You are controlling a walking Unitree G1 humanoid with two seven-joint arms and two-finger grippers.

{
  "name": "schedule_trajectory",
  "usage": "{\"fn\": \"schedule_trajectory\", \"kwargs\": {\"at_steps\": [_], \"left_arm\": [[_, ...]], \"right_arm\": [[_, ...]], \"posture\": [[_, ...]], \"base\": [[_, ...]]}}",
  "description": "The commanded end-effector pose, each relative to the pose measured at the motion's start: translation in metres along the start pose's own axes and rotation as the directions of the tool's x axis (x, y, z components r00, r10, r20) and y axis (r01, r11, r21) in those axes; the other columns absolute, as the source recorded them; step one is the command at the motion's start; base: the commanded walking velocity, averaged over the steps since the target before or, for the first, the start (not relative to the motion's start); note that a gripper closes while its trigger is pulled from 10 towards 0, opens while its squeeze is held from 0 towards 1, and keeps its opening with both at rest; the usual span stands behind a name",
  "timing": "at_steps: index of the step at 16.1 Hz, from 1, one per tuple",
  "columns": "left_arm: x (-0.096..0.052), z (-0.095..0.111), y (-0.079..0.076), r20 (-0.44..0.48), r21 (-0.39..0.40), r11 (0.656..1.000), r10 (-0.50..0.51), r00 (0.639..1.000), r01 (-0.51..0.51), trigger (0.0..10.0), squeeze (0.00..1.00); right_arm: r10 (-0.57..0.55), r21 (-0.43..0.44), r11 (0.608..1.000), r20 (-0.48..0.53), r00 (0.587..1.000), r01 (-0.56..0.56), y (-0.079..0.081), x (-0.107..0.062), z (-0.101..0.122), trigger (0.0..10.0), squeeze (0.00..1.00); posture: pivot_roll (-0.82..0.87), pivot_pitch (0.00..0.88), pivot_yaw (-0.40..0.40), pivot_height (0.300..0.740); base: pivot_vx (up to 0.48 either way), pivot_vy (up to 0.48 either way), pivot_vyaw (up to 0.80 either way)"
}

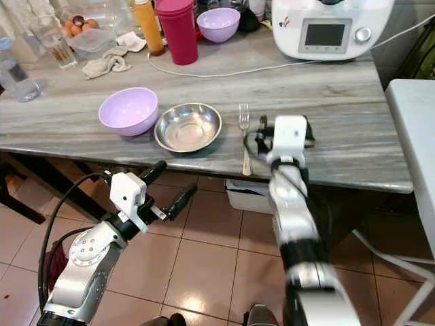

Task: Setting the table

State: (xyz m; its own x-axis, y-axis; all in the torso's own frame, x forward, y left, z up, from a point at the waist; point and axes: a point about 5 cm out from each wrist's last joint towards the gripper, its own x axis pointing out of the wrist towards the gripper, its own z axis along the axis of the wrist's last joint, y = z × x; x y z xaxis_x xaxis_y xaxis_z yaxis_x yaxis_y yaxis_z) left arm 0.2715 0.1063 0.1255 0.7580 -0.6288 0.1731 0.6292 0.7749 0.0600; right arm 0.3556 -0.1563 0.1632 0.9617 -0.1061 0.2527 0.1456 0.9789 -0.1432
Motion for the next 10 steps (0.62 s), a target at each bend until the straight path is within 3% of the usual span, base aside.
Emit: {"fn": "schedule_trajectory", "kwargs": {"at_steps": [1,4,10], "left_arm": [[-0.002,0.001,0.003,-0.001,0.009,1.0,0.015,1.0,-0.015,10.0,0.0],[0.001,0.001,0.004,0.002,0.01,1.0,0.018,1.0,-0.018,10.0,0.0],[0.002,0.002,0.005,0.006,0.008,0.999,0.031,0.999,-0.031,10.0,0.0]], "right_arm": [[0.031,-0.016,0.999,0.019,0.999,-0.031,0.008,-0.003,0.006,10.0,1.0],[0.089,-0.087,0.992,-0.007,0.996,-0.09,0.012,-0.038,-0.008,10.0,1.0],[0.161,-0.142,0.975,-0.074,0.984,-0.17,0.018,-0.073,-0.024,10.0,1.0]], "posture": [[-0.18,0.16,0.12,0.74],[-0.19,0.157,0.123,0.74],[-0.19,0.157,0.124,0.74]], "base": [[0.0,0.0,0.0],[0.0,0.0,0.0],[0.0,0.0,0.0]]}}
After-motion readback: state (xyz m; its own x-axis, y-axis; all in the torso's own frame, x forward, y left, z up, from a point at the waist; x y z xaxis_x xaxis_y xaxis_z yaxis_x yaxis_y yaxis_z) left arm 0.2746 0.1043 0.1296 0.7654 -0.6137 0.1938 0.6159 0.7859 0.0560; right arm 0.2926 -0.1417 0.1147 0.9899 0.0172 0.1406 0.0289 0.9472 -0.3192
